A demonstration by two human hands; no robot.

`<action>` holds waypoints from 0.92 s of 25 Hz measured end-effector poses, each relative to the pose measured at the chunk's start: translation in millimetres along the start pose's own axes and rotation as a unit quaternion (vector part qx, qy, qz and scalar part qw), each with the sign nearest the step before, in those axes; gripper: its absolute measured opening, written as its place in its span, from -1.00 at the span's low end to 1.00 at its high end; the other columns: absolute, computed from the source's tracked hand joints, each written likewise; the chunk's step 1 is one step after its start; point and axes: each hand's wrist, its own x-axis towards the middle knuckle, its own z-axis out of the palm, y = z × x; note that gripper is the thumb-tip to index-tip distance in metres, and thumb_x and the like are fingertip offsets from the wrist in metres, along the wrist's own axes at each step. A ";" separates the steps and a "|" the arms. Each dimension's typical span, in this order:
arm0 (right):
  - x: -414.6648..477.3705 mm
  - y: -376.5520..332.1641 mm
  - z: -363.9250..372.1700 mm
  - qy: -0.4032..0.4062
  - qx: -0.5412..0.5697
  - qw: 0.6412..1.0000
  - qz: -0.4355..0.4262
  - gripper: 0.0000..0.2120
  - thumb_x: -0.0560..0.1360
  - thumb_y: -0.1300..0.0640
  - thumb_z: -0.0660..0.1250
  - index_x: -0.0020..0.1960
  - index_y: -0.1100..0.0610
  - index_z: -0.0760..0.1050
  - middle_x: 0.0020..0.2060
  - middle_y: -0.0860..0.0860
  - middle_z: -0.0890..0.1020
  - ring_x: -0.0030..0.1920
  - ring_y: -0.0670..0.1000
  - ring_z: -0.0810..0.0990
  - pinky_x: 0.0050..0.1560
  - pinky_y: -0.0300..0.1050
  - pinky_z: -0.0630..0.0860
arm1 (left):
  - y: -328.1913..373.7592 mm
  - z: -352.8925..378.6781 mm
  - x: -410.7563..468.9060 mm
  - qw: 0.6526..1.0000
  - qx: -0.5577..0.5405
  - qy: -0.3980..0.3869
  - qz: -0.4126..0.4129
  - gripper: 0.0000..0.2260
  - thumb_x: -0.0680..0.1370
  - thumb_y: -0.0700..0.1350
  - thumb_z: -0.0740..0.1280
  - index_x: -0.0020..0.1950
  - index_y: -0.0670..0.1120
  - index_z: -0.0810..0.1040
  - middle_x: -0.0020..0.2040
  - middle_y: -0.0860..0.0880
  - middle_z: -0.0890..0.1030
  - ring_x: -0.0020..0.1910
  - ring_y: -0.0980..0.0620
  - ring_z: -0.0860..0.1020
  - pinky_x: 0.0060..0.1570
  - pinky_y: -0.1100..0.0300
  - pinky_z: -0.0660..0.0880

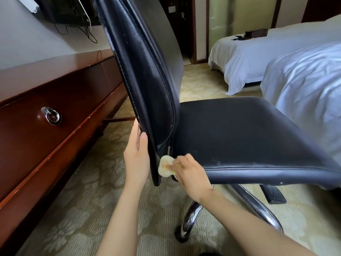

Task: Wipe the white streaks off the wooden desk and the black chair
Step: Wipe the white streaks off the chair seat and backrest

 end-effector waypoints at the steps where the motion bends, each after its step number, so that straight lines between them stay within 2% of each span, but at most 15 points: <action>1: 5.3 -4.3 -6.9 0.037 0.012 0.999 0.001 -0.53 0.17 0.37 0.53 0.02 0.03 0.62 -0.16 0.00 0.55 -0.19 0.06 0.44 -0.33 -0.13 0.53 | -2.9 0.3 -4.8 1.000 0.001 0.014 0.005 -0.60 0.66 -0.12 0.11 0.48 0.15 0.26 0.17 0.55 0.34 0.17 0.61 0.29 0.25 0.51 0.22; 3: 22.8 -11.7 -24.3 0.096 0.027 0.995 -0.001 -0.57 0.20 0.37 0.50 0.00 0.03 0.61 -0.13 0.00 0.55 -0.16 0.07 0.41 -0.31 -0.13 0.50 | -8.9 6.0 -16.4 0.996 0.014 0.077 0.034 -0.58 0.64 -0.16 0.14 0.49 0.09 0.25 0.35 0.33 0.37 0.34 0.41 0.29 0.42 0.22 0.23; 5: 28.3 -11.5 -27.0 0.103 -0.002 0.994 -0.019 -0.56 0.21 0.30 0.52 0.03 0.01 0.58 -0.09 0.00 0.55 -0.14 0.07 0.41 -0.28 -0.11 0.46 | -10.7 18.6 -30.7 0.980 0.091 0.137 0.113 -0.54 0.60 -0.19 0.16 0.50 0.00 0.23 0.51 0.07 0.22 0.50 0.17 0.14 0.49 0.09 0.08; 6: 23.7 -8.5 -23.3 0.090 -0.033 0.995 -0.027 -0.55 0.21 0.26 0.53 0.06 0.02 0.57 -0.08 0.00 0.55 -0.12 0.06 0.39 -0.27 -0.11 0.44 | -9.3 28.0 -37.4 0.970 0.133 0.126 0.160 -0.53 0.58 -0.20 0.16 0.50 -0.03 0.23 0.54 0.03 0.14 0.53 0.10 0.04 0.50 0.10 -0.01; 8: 2.3 -1.6 -6.2 0.054 -0.102 0.993 -0.030 -0.49 0.19 0.20 0.56 0.11 0.10 0.53 -0.06 0.03 0.56 -0.08 0.07 0.44 -0.23 -0.09 0.48 | -5.1 46.6 -46.0 0.951 0.204 0.039 0.228 -0.54 0.59 -0.16 0.12 0.50 -0.05 0.24 0.56 0.04 0.02 0.55 0.04 -0.10 0.50 0.11 -0.15; 10: -20.2 5.8 4.3 0.037 -0.118 0.992 -0.001 -0.39 0.20 0.20 0.56 0.19 0.16 0.41 -0.03 0.06 0.61 -0.01 0.08 0.56 -0.08 -0.08 0.55 | -6.9 63.3 -48.9 0.930 0.267 -0.052 0.248 -0.53 0.61 -0.07 0.02 0.54 0.00 0.17 0.57 0.09 -0.08 0.54 0.06 -0.21 0.49 0.09 -0.26; 12: -30.1 11.1 6.9 0.049 -0.105 0.993 0.013 -0.40 0.26 0.22 0.50 0.22 0.17 0.33 0.03 0.07 0.60 0.05 0.09 0.57 0.05 -0.07 0.55 | -19.0 72.9 -46.1 0.928 0.290 -0.101 0.210 -0.51 0.60 0.02 -0.06 0.56 0.05 0.04 0.55 0.17 -0.21 0.51 0.14 -0.31 0.48 0.08 -0.31; 13: -32.2 14.9 5.6 0.054 -0.100 0.993 0.018 -0.45 0.28 0.23 0.47 0.21 0.16 0.35 0.05 0.06 0.57 0.07 0.11 0.54 0.07 -0.06 0.54 | -28.5 75.6 -44.1 0.935 0.291 -0.115 0.168 -0.50 0.60 0.04 -0.08 0.55 0.06 -0.02 0.52 0.22 -0.27 0.48 0.19 -0.36 0.47 0.06 -0.32; 15: -38.5 24.2 -2.3 0.049 -0.086 0.994 0.047 -0.55 0.29 0.23 0.43 0.16 0.10 0.48 0.06 0.06 0.53 0.05 0.14 0.52 0.03 -0.05 0.54 | -53.0 74.5 -42.7 0.936 0.313 -0.131 0.094 -0.51 0.64 0.03 -0.05 0.56 0.05 -0.08 0.46 0.26 -0.37 0.39 0.27 -0.48 0.47 0.07 -0.31; 17: -52.8 41.1 -19.2 0.052 -0.104 0.989 0.090 -0.61 0.28 0.23 0.35 0.09 0.01 0.57 0.03 0.06 0.59 0.01 0.15 0.55 -0.01 -0.05 0.55 | -71.8 71.2 -44.6 0.936 0.323 -0.137 0.039 -0.48 0.66 -0.02 0.06 0.58 -0.02 -0.06 0.44 0.25 -0.38 0.31 0.32 -0.55 0.49 0.05 -0.21; 19: -71.9 65.4 -39.2 0.051 -0.118 0.983 0.130 -0.59 0.29 0.25 0.27 0.10 -0.02 0.56 0.06 0.05 0.59 0.04 0.15 0.52 0.00 -0.04 0.54 | -79.6 69.3 -47.5 0.938 0.321 -0.127 0.020 -0.44 0.64 -0.06 0.13 0.58 -0.07 -0.04 0.45 0.22 -0.36 0.30 0.32 -0.55 0.51 0.00 -0.11; 22: -101.4 103.0 -74.6 0.036 -0.121 0.970 0.210 -0.55 0.33 0.29 0.34 0.18 -0.01 0.52 0.10 0.06 0.55 0.12 0.17 0.45 0.07 0.03 0.49 | -77.8 72.1 -51.1 0.939 0.320 -0.124 0.022 -0.45 0.63 -0.09 0.16 0.57 -0.08 0.01 0.47 0.19 -0.34 0.33 0.25 -0.54 0.50 -0.02 -0.13; 23: -110.2 113.1 -87.0 0.032 -0.120 0.963 0.239 -0.57 0.35 0.28 0.29 0.19 0.00 0.53 0.10 0.07 0.54 0.13 0.19 0.44 0.07 0.03 0.48 | -75.1 74.5 -52.9 0.936 0.328 -0.122 0.026 -0.46 0.63 -0.08 0.16 0.57 -0.07 0.03 0.49 0.17 -0.34 0.35 0.20 -0.54 0.49 -0.02 -0.15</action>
